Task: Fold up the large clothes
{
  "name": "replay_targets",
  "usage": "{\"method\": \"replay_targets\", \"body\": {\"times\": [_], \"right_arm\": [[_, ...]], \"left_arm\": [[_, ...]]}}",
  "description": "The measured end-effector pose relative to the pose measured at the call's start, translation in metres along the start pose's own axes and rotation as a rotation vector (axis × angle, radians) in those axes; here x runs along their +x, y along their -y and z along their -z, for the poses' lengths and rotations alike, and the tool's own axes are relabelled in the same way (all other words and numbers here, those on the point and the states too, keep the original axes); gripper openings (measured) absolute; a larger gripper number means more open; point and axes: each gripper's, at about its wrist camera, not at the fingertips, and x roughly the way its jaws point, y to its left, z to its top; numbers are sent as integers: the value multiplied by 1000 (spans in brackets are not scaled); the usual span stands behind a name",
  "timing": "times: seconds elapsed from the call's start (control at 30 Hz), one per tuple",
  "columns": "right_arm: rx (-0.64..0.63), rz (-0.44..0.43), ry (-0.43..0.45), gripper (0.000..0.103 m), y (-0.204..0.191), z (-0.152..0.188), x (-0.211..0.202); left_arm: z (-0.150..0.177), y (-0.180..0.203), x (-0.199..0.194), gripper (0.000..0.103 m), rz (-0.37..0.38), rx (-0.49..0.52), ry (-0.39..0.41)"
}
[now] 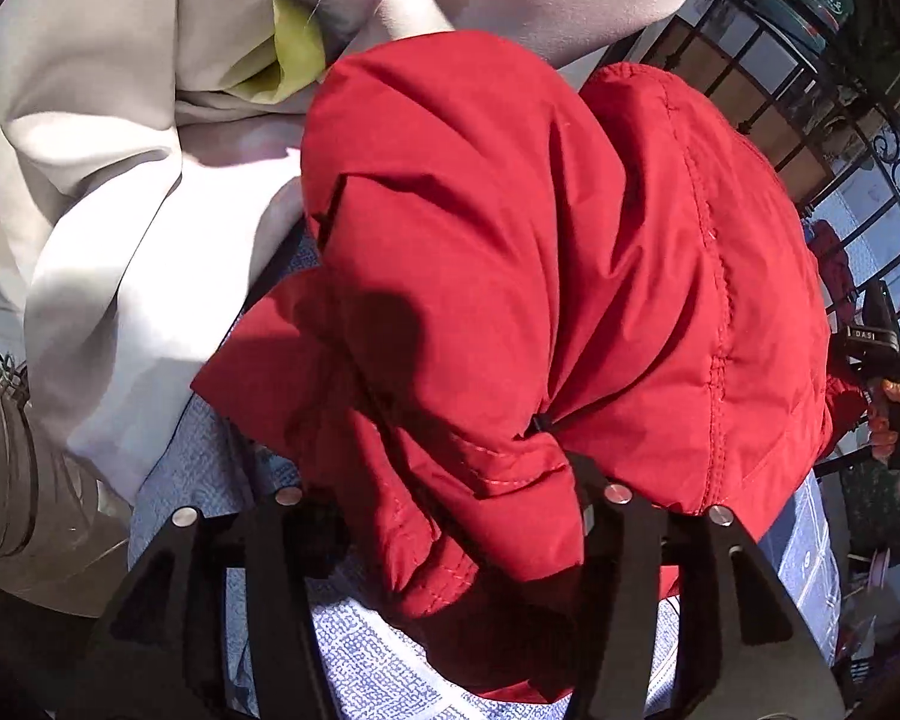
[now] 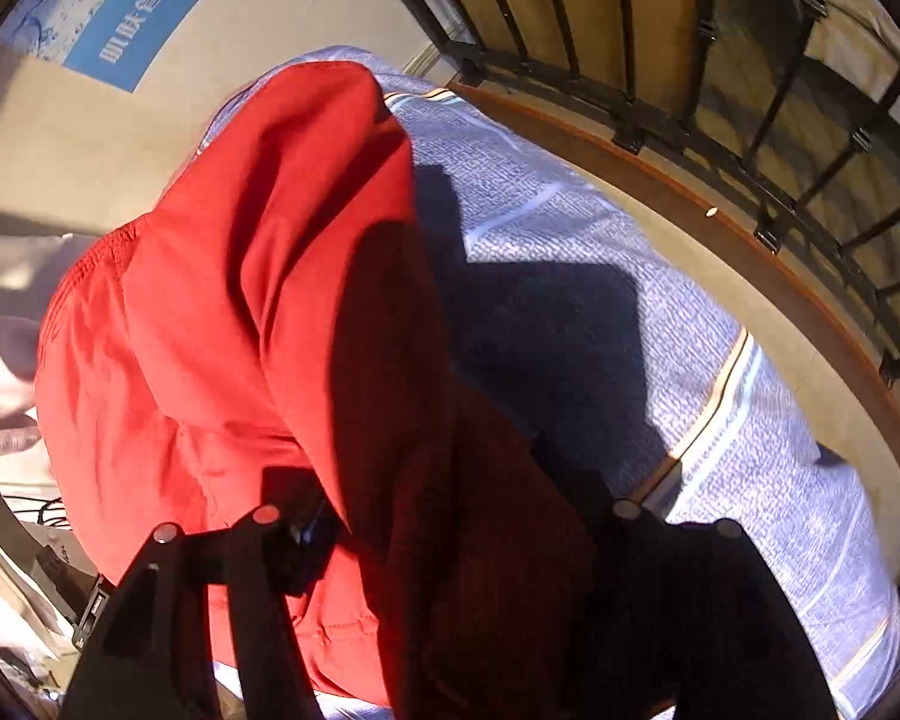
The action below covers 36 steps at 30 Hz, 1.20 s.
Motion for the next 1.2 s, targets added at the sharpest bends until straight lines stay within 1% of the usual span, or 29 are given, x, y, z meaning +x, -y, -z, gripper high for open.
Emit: {"method": "replay_targets", "body": {"times": [0.07, 0.13, 0.17, 0.2, 0.23, 0.27, 0.3, 0.33, 0.37, 0.4, 0.43, 0.47, 0.5, 0.57, 0.6, 0.63, 0.7, 0.73, 0.77, 0.8, 0.83, 0.87, 0.9, 0.97, 1.03, 1.1, 1.2], "right_arm": [[18, 17, 18, 62, -4, -2, -14], [74, 19, 84, 65, 0, -2, -42], [131, -1, 136, 71, 9, 0, -59], [195, -27, 198, 78, 15, 4, -80], [241, -19, 255, 81, 22, 12, -98], [241, -2, 290, 81, 21, 17, -109], [185, 24, 322, 81, 11, 28, -124], [100, 57, 326, 82, -5, 39, -131], [0, 85, 319, 84, -26, 51, -132], [-87, 101, 306, 91, -44, 63, -130], [-187, 109, 285, 94, -66, 77, -121], [-270, 111, 268, 95, -87, 90, -111], [-319, 113, 259, 95, -100, 98, -100], [-383, 116, 244, 95, -123, 109, -76], [-399, 114, 227, 95, -131, 110, -60], [-392, 123, 209, 95, -135, 108, -45], [-366, 164, 169, 95, -136, 98, -18], [-345, 181, 154, 95, -133, 92, -6], [-319, 190, 138, 97, -127, 86, 6], [-284, 169, 104, 98, -119, 79, 19], [-262, 154, 85, 99, -115, 75, 27], [-261, 157, 78, 99, -114, 73, 34], [-280, 167, 79, 99, -116, 72, 38], [-304, 181, 79, 99, -119, 71, 43], [-290, 183, 60, 99, -116, 66, 49], [-278, 184, 53, 99, -117, 60, 53], [-261, 208, 35, 99, -119, 53, 58]], "left_arm": [[-5, 0, -3, 56, 7, -19, -34], [-6, 3, -18, 56, 6, -27, -56], [-7, 3, -28, 56, 10, -32, -61], [-6, -7, -41, 56, 17, -37, -66], [-7, -10, -48, 57, 17, -48, -72], [-7, -12, -58, 60, 11, -58, -68], [-7, -13, -76, 62, -22, -53, -37], [-6, -13, -94, 64, -80, -32, 7], [-5, -10, -111, 69, -139, -5, 47], [-5, -3, -126, 72, -170, 21, 90], [-7, 7, -138, 79, -177, 48, 136], [-8, 22, -145, 84, -168, 91, 179], [-10, 35, -145, 85, -163, 142, 197], [-20, 76, -125, 87, -157, 254, 193], [-25, 92, -111, 87, -168, 282, 195], [-30, 106, -96, 87, -189, 300, 194], [-41, 121, -57, 87, -247, 298, 130], [-44, 121, -38, 87, -278, 284, 96], [-44, 115, -22, 88, -303, 267, 70], [-45, 108, -8, 90, -312, 245, 41], [-45, 101, 2, 97, -302, 214, 18], [-46, 92, 8, 99, -279, 176, 11], [-43, 86, 12, 99, -259, 163, 10], [-42, 82, 19, 99, -257, 185, 2], [-42, 82, 24, 99, -258, 206, 2], [-44, 82, 29, 99, -259, 206, -5], [-49, 78, 33, 99, -259, 201, -17]]}}
